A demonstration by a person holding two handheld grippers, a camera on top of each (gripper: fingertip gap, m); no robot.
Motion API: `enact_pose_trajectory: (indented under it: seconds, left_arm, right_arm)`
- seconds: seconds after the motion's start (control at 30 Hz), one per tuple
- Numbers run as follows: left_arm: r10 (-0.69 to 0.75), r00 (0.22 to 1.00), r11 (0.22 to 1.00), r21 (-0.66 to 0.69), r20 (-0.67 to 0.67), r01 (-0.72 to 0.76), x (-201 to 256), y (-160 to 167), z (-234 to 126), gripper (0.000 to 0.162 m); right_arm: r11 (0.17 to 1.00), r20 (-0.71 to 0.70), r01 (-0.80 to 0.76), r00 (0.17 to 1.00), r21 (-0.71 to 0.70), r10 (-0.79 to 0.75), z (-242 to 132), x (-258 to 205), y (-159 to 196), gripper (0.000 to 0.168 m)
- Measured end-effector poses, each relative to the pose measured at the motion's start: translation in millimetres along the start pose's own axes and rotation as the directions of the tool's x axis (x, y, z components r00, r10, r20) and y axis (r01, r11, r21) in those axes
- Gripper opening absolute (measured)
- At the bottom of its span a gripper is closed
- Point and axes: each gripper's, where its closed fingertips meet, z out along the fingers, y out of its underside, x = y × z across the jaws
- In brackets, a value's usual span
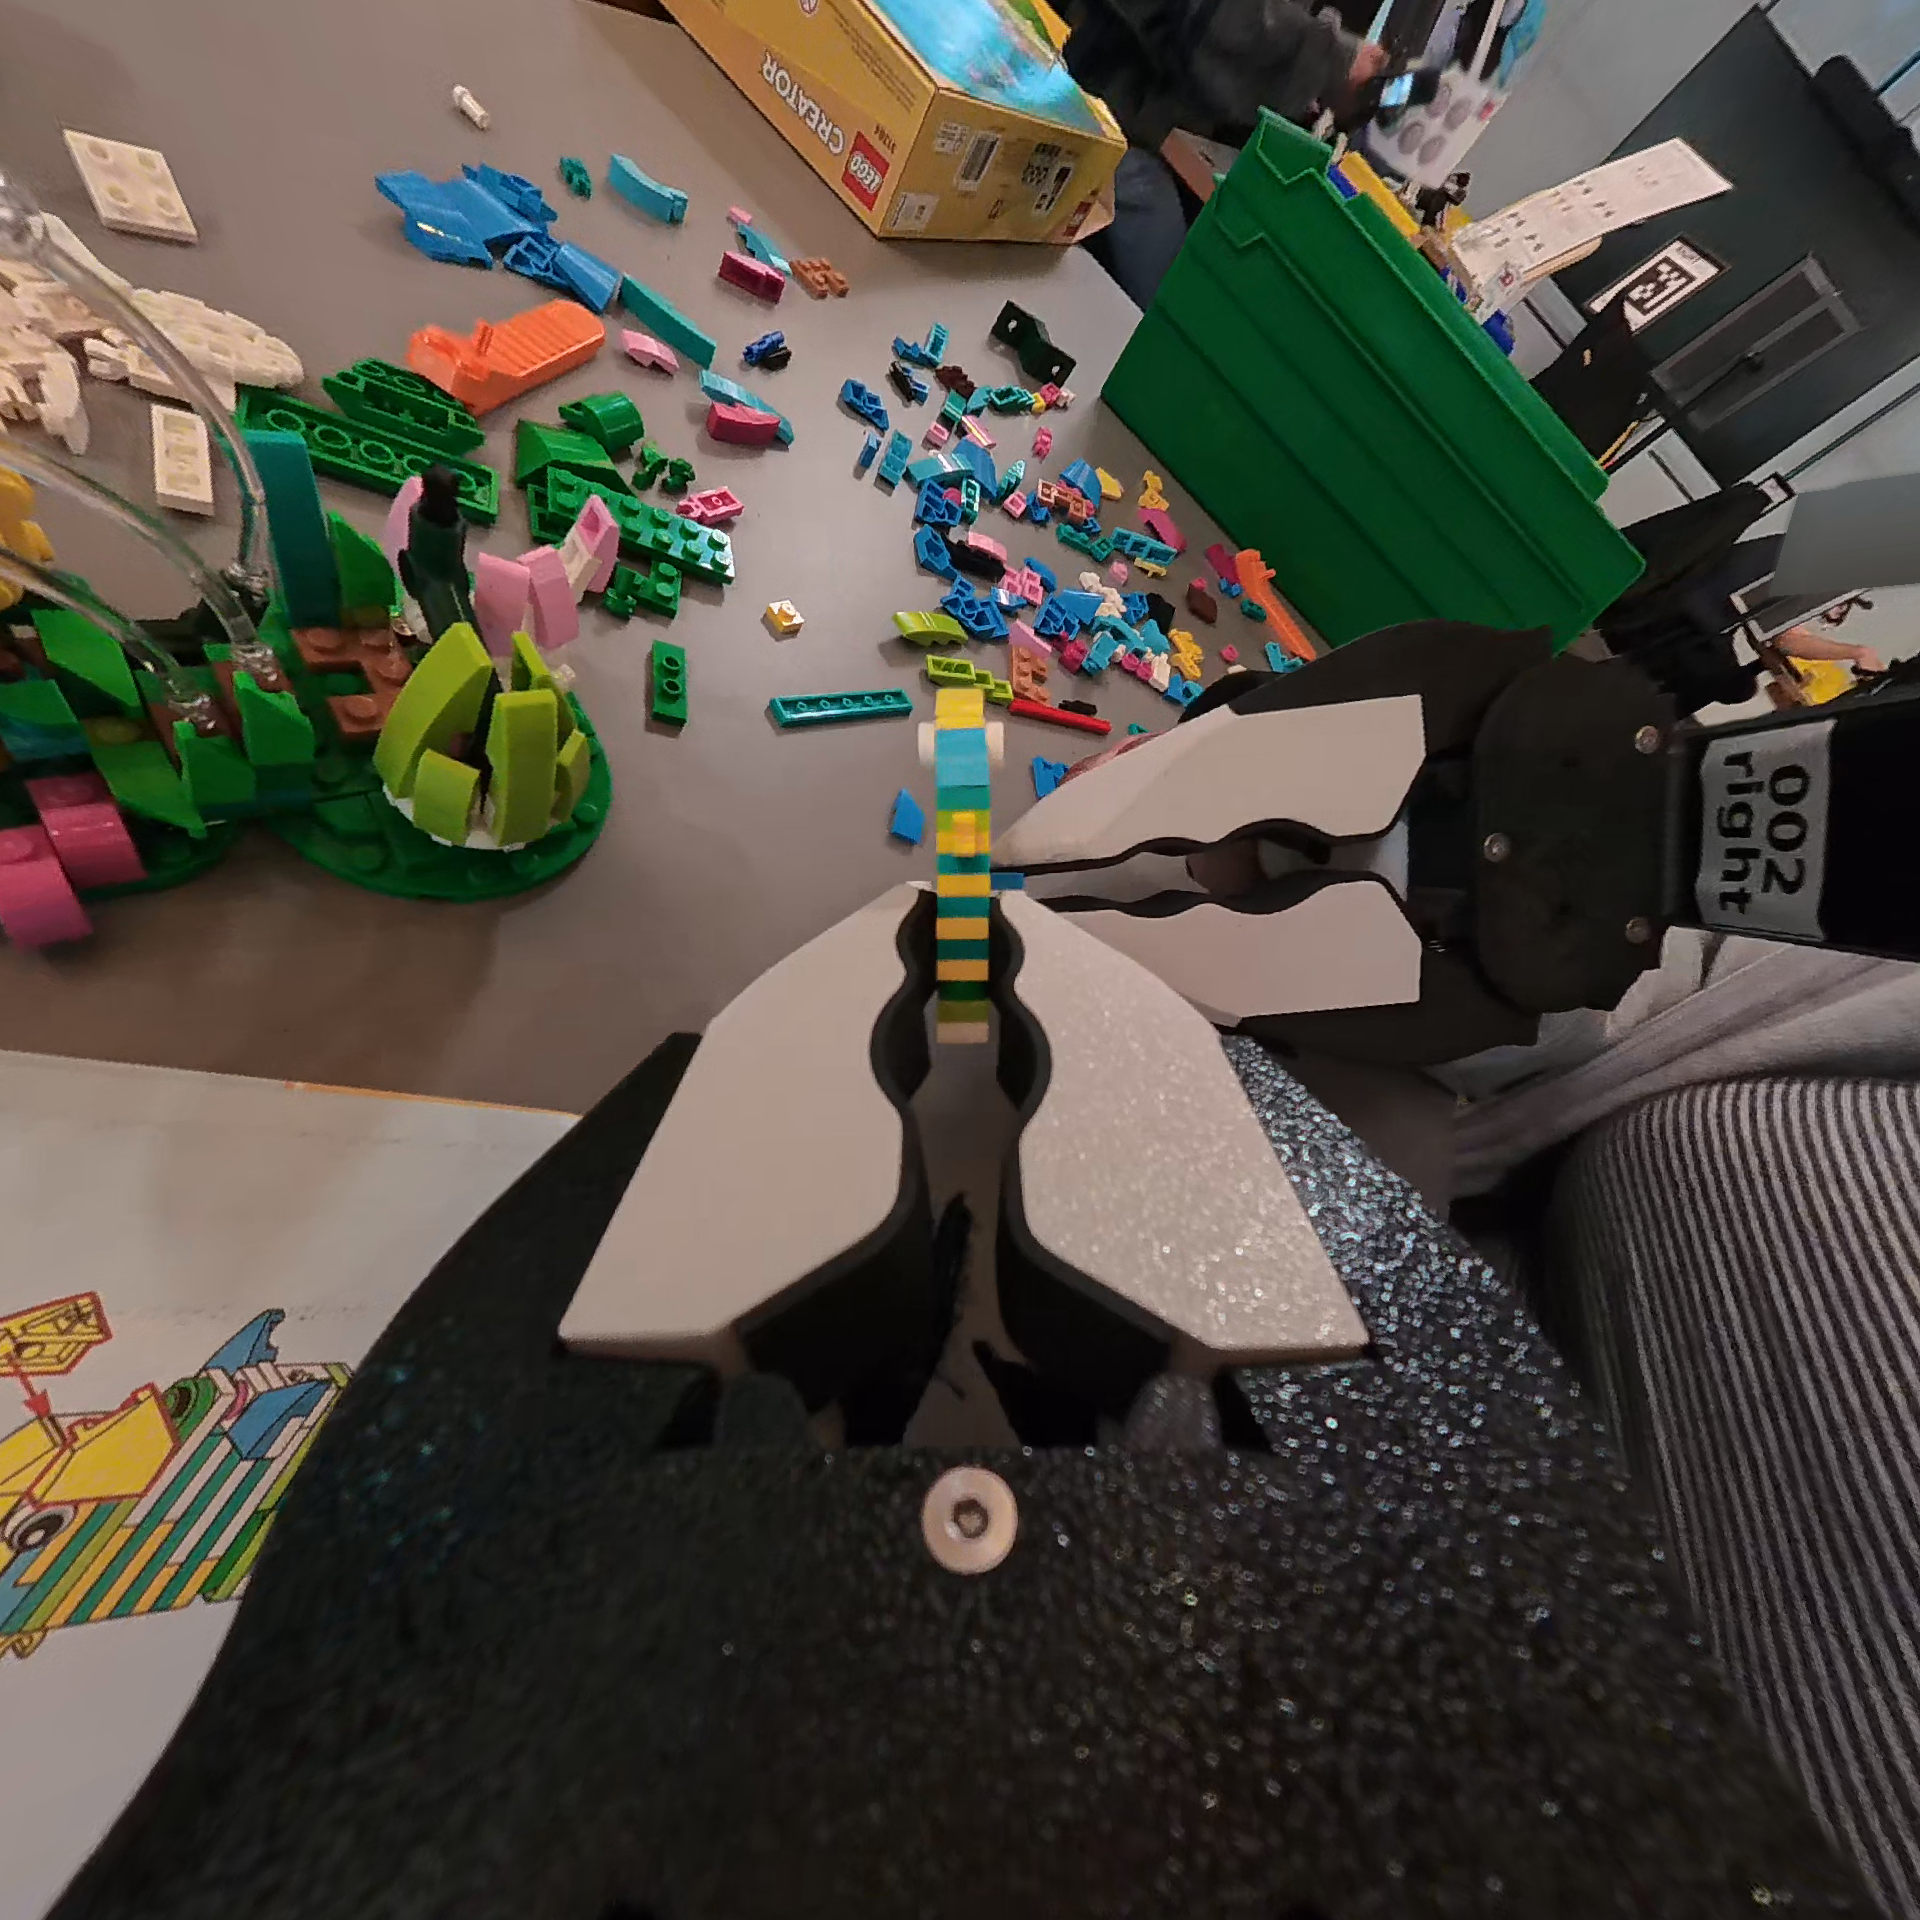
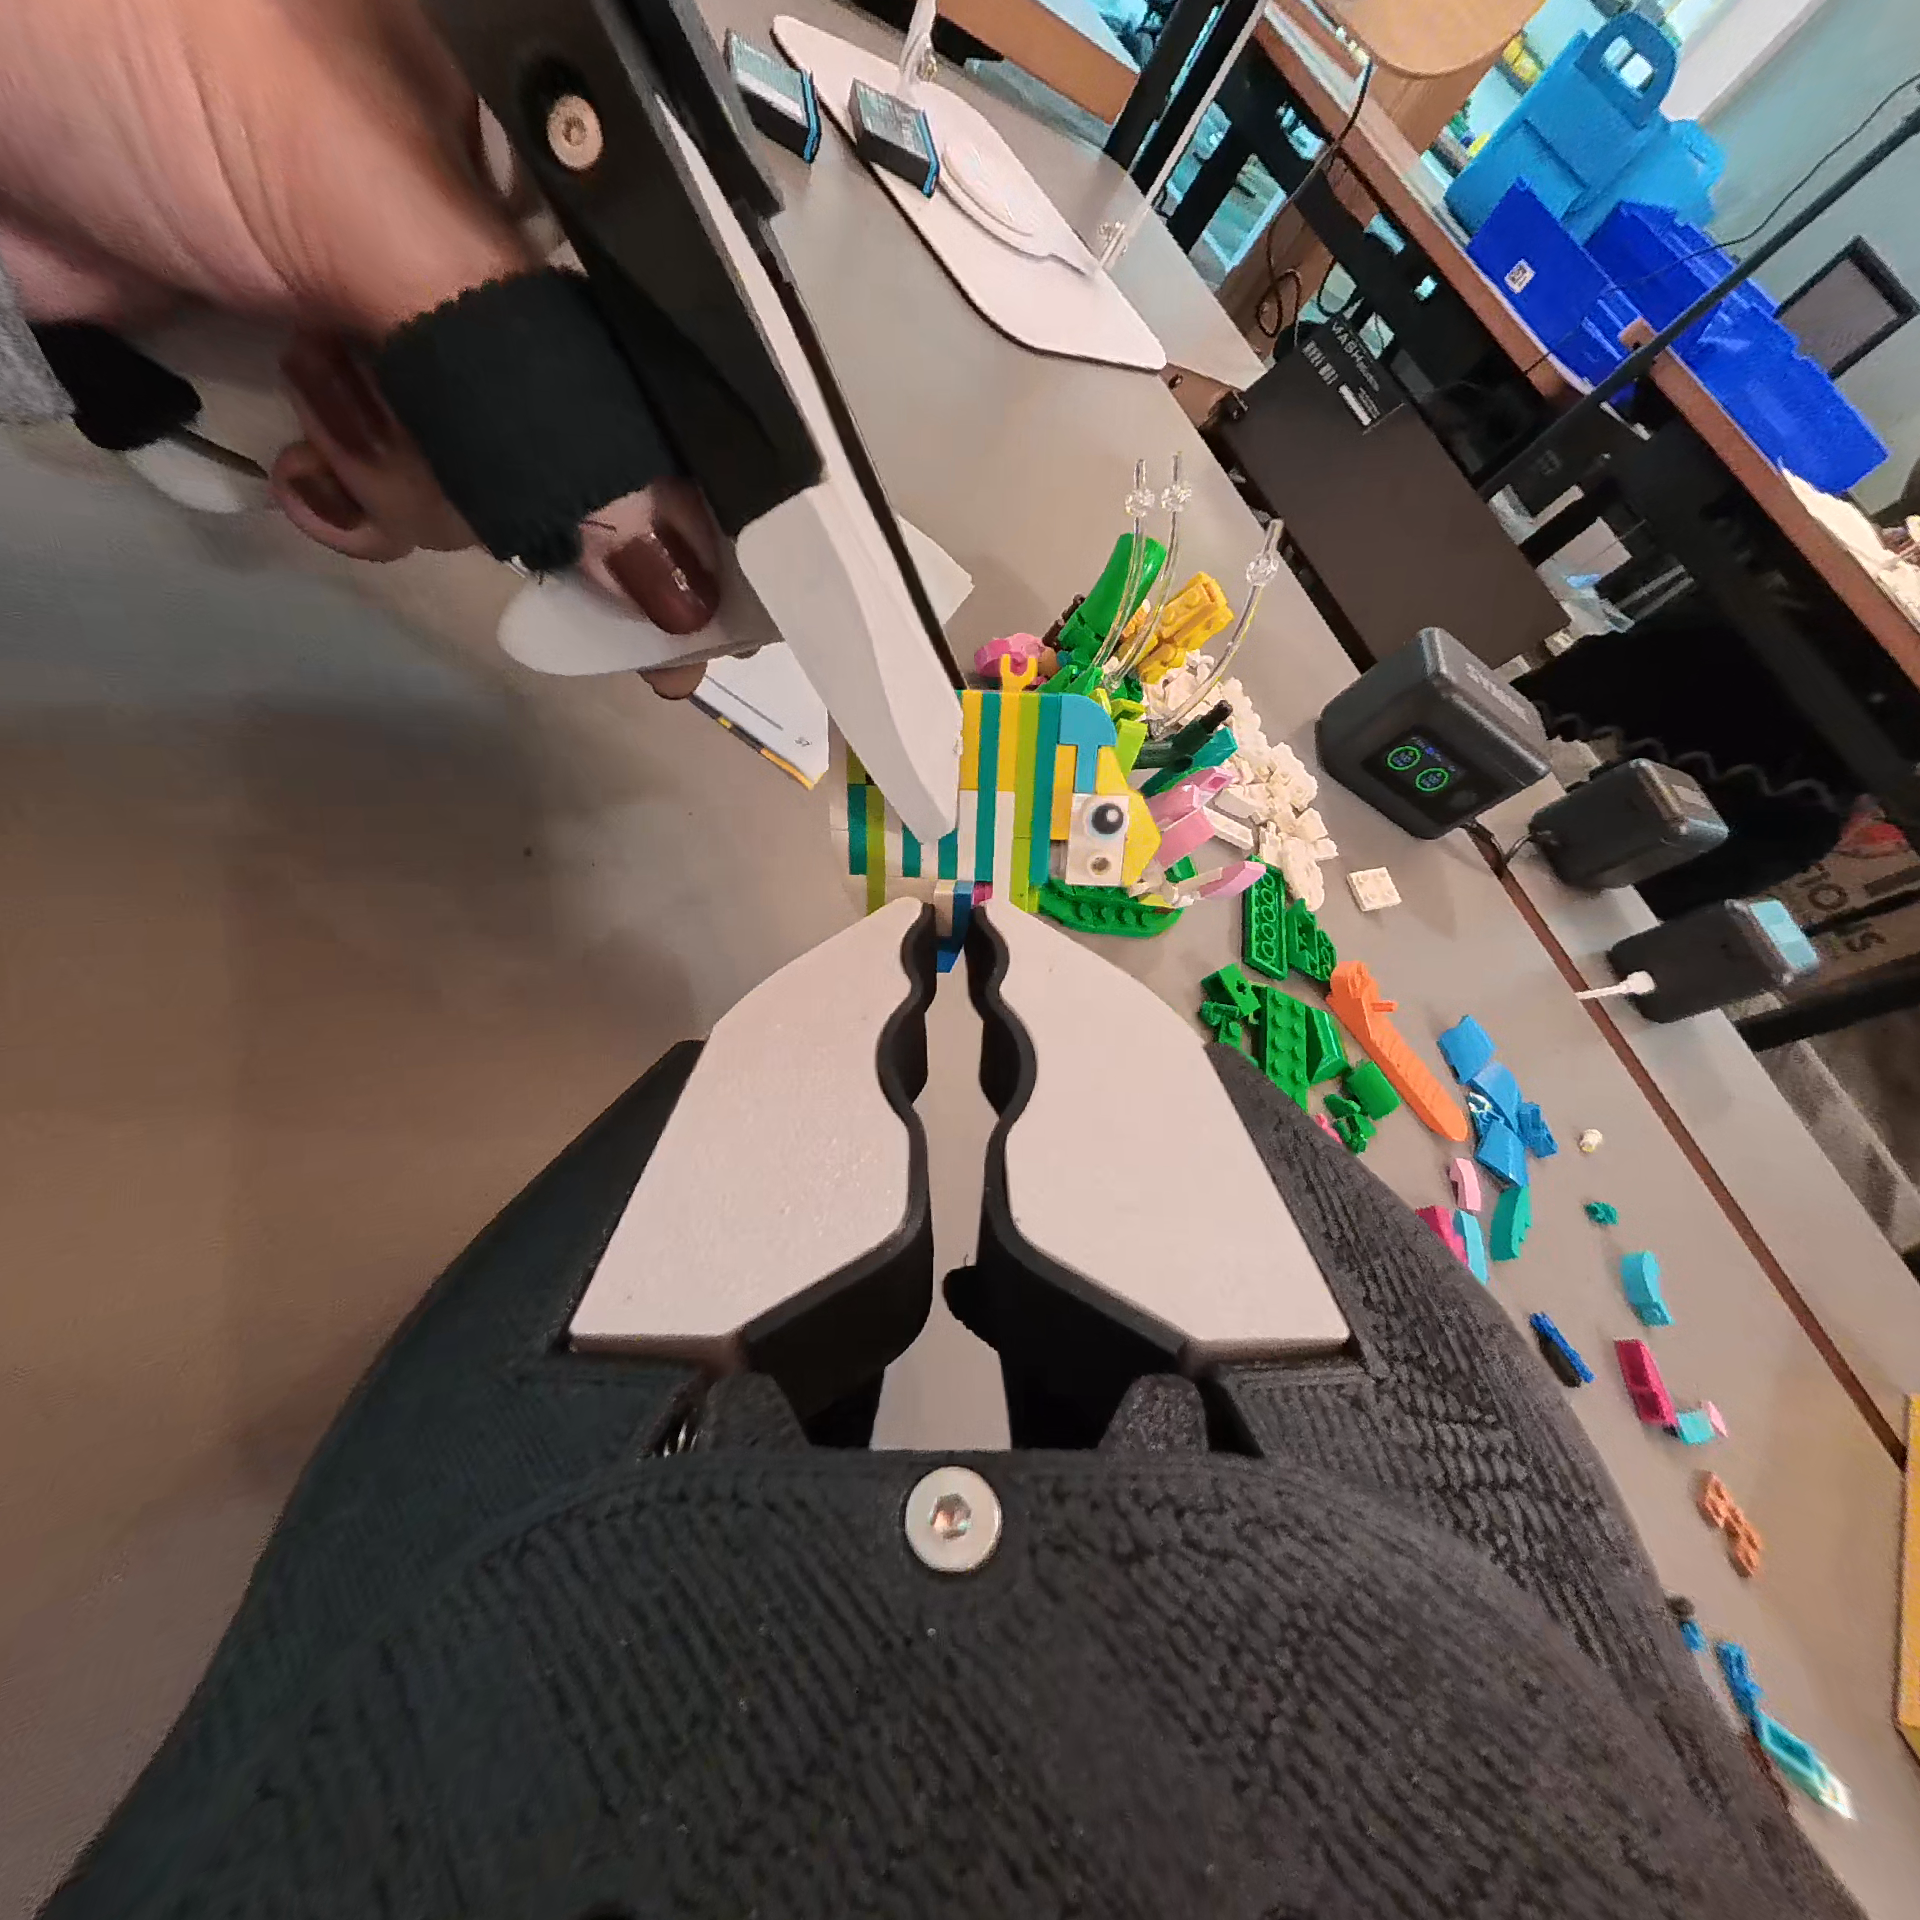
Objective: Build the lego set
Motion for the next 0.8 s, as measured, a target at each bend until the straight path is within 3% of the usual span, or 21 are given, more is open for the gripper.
enact_pose_trajectory:
  seconds: [0.17,0.27,0.33,0.47,0.57,0.7,0.8]
  left_arm:
    - [0.014,1.0,0.999,0.05,0.007,-0.015,-1,-6,-2,0.008]
    - [0.023,1.0,0.991,0.128,0.004,-0.023,-3,-16,-7,0.008]
    - [0.046,0.999,0.987,0.157,-0.014,-0.043,-1,-19,-11,0.008]
    - [0.159,0.982,0.975,0.172,-0.097,-0.141,15,-20,-13,0.008]
    - [0.295,0.947,0.949,0.152,-0.13,-0.275,28,-14,-10,0.008]
    - [0.52,0.853,0.843,0.188,-0.038,-0.505,39,-15,-8,0.008]
    - [0.677,0.712,0.674,0.23,0.185,-0.702,40,-29,-14,0.008]
  right_arm:
    - [0.998,-0.038,0.001,0.999,0.057,0.001,0,5,-4,0.006]
    - [0.994,-0.037,-0.042,0.998,0.097,0.046,-4,12,-4,0.026]
    - [0.982,-0.001,-0.114,0.993,0.148,0.115,-8,19,-5,0.029]
    - [0.883,0.254,-0.361,0.922,0.301,0.291,-28,23,-25,0.035]
    - [0.789,0.474,-0.503,0.823,0.352,0.313,-50,19,-40,0.033]
    - [0.82,0.435,-0.45,0.855,0.353,0.281,-49,22,-33,0.033]
    - [0.8,0.402,-0.438,0.874,0.409,0.273,-53,27,-39,0.033]
